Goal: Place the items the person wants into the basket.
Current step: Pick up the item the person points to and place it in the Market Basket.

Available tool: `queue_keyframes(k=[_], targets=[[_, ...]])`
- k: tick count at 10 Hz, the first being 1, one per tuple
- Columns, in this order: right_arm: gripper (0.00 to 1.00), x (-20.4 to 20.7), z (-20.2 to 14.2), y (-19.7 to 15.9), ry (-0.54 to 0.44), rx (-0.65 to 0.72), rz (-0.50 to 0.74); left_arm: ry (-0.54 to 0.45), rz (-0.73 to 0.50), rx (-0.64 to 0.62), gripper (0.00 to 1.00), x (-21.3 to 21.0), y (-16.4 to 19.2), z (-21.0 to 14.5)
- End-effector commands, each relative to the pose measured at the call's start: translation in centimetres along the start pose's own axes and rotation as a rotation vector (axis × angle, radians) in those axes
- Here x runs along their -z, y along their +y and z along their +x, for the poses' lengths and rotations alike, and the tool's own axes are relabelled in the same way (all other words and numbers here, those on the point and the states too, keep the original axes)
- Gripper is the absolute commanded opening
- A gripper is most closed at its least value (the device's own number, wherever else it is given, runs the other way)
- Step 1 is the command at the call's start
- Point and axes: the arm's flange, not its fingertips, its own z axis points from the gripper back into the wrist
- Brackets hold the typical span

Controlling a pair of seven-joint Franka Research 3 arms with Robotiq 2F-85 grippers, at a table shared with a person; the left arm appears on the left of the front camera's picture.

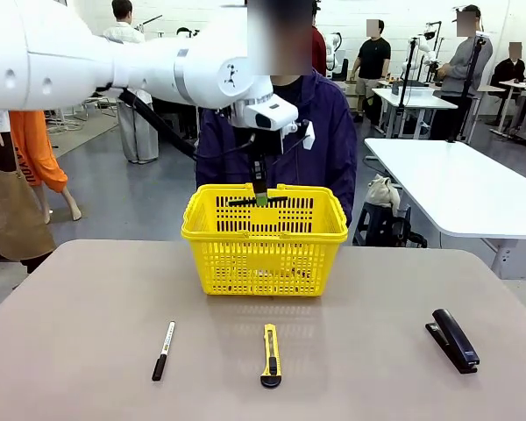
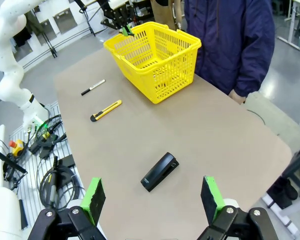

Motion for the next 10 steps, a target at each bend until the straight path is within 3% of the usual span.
queue_keyframes(k=[1, 10], targets=[[1.0, 0.0, 0.0, -0.1, -0.035, -0.02, 0.003, -0.04, -0.011, 0.004, 0.11, 1.2, 1.2, 0.3], [1.0, 0.0, 0.0, -0.1, -0.035, -0.02, 0.003, -0.02, -0.108, -0.009, 0.11, 7.3, 3.6, -0.3]])
